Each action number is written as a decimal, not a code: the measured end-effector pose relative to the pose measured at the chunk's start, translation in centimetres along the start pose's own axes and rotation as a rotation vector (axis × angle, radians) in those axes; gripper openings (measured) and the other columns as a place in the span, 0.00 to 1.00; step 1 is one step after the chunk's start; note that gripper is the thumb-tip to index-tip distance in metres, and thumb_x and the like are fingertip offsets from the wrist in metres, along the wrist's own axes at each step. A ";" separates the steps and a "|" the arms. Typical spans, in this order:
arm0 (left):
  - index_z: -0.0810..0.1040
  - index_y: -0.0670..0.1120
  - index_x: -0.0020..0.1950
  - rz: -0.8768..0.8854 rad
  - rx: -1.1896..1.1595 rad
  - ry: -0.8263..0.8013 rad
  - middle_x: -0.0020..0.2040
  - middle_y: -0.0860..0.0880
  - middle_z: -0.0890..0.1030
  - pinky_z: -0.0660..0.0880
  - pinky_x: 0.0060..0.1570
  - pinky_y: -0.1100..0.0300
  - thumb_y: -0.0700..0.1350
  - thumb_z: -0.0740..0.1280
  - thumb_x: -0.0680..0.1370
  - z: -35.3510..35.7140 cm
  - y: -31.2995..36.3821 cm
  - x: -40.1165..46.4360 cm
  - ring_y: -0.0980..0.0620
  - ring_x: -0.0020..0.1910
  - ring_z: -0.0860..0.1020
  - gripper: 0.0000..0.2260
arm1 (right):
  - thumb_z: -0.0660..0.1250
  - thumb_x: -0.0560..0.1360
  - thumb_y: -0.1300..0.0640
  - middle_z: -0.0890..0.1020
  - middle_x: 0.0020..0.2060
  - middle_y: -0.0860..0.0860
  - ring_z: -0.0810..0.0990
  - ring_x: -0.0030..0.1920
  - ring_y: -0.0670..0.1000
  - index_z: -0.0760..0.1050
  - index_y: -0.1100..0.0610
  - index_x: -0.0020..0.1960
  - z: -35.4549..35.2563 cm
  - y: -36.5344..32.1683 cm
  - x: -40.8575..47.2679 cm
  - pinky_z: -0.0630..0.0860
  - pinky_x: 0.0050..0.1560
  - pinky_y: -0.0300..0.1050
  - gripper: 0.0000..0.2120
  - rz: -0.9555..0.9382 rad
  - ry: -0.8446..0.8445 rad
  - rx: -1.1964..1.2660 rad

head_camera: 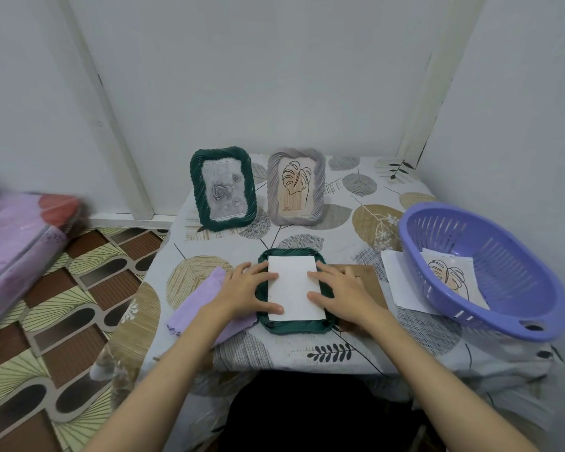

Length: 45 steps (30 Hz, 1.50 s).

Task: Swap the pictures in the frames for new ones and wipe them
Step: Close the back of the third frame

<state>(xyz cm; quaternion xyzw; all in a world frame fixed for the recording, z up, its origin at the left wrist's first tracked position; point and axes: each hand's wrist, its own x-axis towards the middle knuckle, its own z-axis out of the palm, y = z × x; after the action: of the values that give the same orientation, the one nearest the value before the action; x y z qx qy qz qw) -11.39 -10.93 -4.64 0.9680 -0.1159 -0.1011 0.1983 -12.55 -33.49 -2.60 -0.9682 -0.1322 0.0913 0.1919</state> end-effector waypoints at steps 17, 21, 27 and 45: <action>0.65 0.59 0.70 -0.066 0.003 -0.048 0.75 0.44 0.57 0.51 0.71 0.49 0.69 0.71 0.61 0.0 -0.1 0.1 0.41 0.74 0.52 0.41 | 0.66 0.67 0.39 0.70 0.59 0.57 0.66 0.61 0.59 0.76 0.61 0.53 -0.6 2.2 -2.1 0.66 0.59 0.53 0.27 0.588 0.316 -0.085; 0.65 0.59 0.70 -0.060 -0.016 -0.036 0.76 0.45 0.57 0.51 0.71 0.49 0.69 0.71 0.61 0.0 -0.1 0.0 0.42 0.74 0.51 0.40 | 0.68 0.68 0.42 0.71 0.59 0.54 0.70 0.60 0.57 0.72 0.57 0.58 -1.0 2.8 -2.0 0.66 0.61 0.53 0.25 0.505 0.459 0.128; 0.65 0.60 0.70 -0.061 -0.044 -0.030 0.76 0.46 0.57 0.50 0.72 0.49 0.74 0.65 0.54 0.1 0.2 -0.1 0.42 0.74 0.51 0.46 | 0.70 0.68 0.46 0.74 0.52 0.47 0.72 0.58 0.52 0.69 0.50 0.55 -1.2 3.1 -2.5 0.69 0.60 0.53 0.19 0.270 0.561 0.341; 0.66 0.62 0.69 -0.035 -0.077 0.002 0.74 0.48 0.60 0.50 0.72 0.48 0.77 0.59 0.51 0.2 0.8 -0.6 0.43 0.73 0.51 0.47 | 0.65 0.67 0.39 0.69 0.51 0.54 0.72 0.58 0.58 0.72 0.49 0.63 -0.5 -3.2 -0.1 0.71 0.57 0.49 0.27 0.275 0.171 0.146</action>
<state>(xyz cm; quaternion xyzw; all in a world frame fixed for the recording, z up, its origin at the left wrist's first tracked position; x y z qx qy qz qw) -12.13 -11.58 -4.44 0.9616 -0.0947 -0.1081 0.2338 -13.21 -30.82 -0.90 -0.9649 0.0255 0.0431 0.2578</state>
